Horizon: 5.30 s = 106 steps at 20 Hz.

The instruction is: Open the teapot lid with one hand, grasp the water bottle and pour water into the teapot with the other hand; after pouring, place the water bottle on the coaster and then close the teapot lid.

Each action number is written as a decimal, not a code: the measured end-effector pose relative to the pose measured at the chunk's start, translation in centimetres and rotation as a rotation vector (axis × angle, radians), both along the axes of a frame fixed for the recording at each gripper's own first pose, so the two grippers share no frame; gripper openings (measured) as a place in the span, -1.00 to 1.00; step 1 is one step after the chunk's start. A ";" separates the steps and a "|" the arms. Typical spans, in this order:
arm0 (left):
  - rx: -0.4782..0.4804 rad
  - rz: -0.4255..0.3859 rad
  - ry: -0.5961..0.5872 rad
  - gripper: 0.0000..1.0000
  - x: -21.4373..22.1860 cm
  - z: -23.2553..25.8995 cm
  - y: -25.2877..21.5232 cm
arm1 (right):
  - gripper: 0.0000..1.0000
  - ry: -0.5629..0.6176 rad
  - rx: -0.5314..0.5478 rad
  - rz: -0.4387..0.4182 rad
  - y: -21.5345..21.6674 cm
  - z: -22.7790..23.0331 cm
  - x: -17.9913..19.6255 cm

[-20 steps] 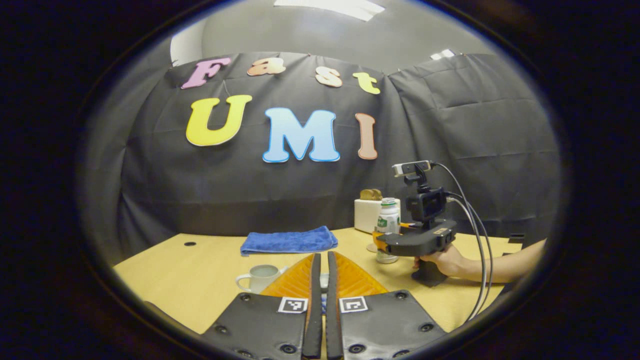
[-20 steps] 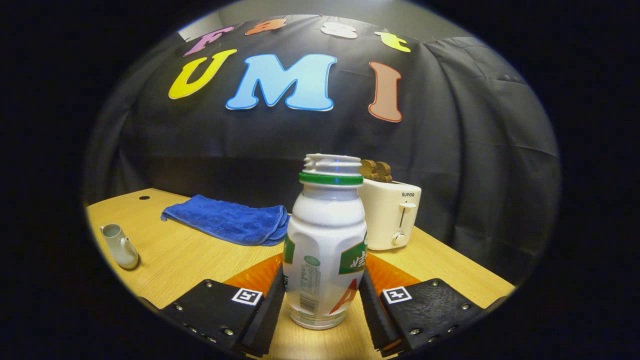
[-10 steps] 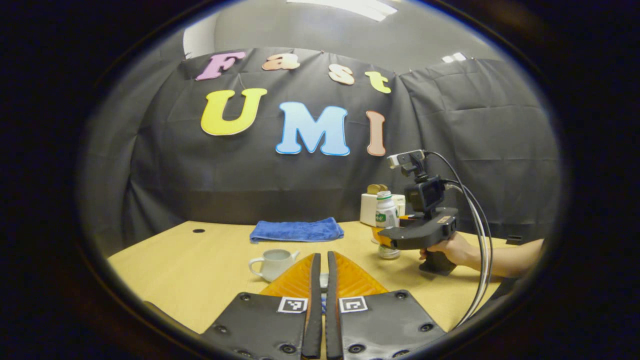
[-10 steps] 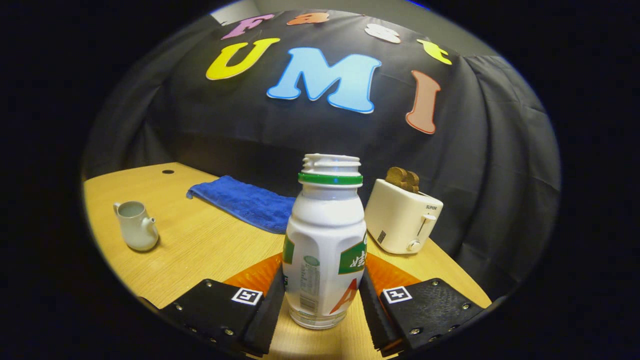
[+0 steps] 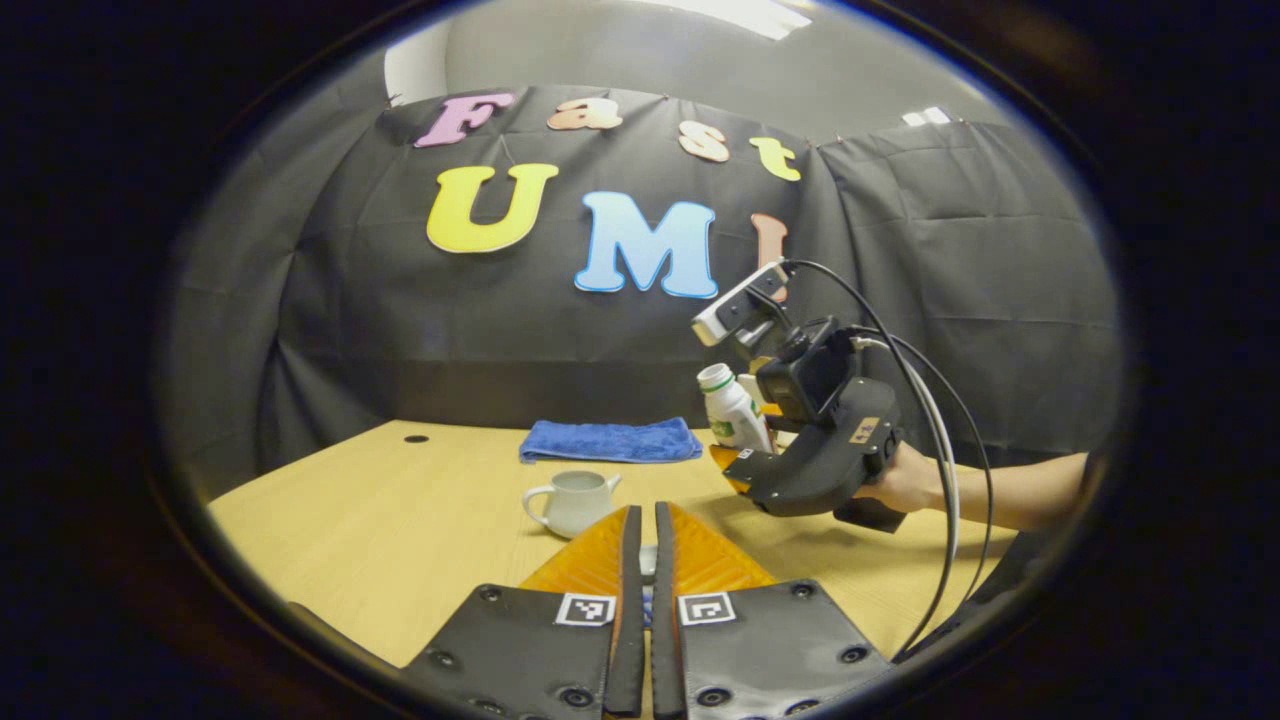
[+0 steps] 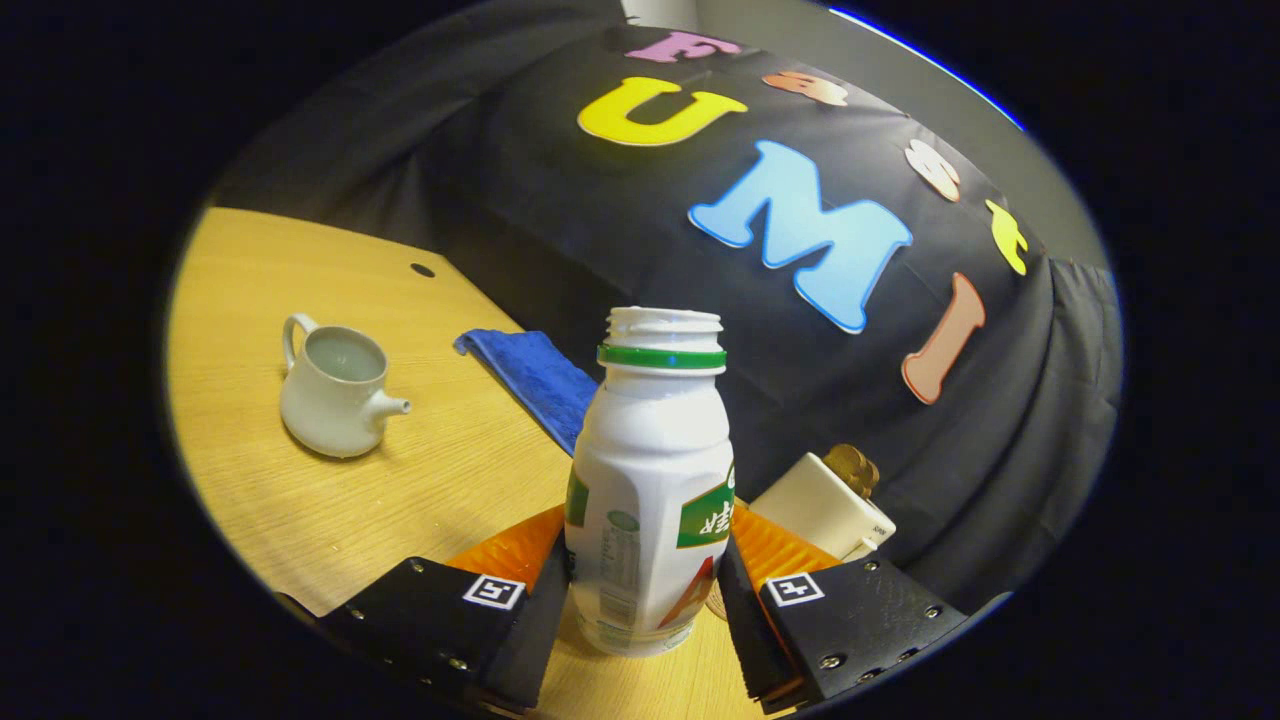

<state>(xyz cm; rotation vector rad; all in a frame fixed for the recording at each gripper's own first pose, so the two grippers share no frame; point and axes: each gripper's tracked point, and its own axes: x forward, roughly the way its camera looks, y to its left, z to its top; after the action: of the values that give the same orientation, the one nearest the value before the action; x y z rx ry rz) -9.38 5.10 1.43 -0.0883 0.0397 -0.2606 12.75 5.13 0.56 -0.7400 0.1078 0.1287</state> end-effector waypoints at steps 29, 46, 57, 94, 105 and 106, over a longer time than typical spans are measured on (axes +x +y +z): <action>0.178 0.078 -0.037 -0.74 -2.0 -2.0 1.8 | 0.46 -0.205 -0.877 0.129 6.7 -0.2 1.9; 0.191 0.077 -0.048 -0.74 -2.2 -1.8 1.9 | 0.46 -0.310 -1.088 0.155 6.9 -0.3 1.7; 0.195 0.081 -0.048 -0.74 -2.2 -1.7 2.0 | 0.45 -0.364 -1.171 0.158 6.8 0.2 2.3; 0.207 0.079 -0.047 -0.72 -2.2 -1.9 1.9 | 0.45 -0.521 -1.405 0.200 9.6 0.9 0.8; 0.210 0.080 -0.049 -0.74 -2.3 -1.8 1.9 | 0.46 -0.504 -1.378 0.209 9.7 0.8 1.2; 0.209 0.081 -0.052 -0.74 -2.3 -1.9 2.0 | 0.46 -0.498 -1.358 0.213 9.9 0.8 1.3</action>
<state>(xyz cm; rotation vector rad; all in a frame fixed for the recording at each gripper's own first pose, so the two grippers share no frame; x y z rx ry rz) -11.66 7.05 -0.44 0.1243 0.0115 -0.1763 14.09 14.99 1.39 -2.1152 -0.4112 0.0545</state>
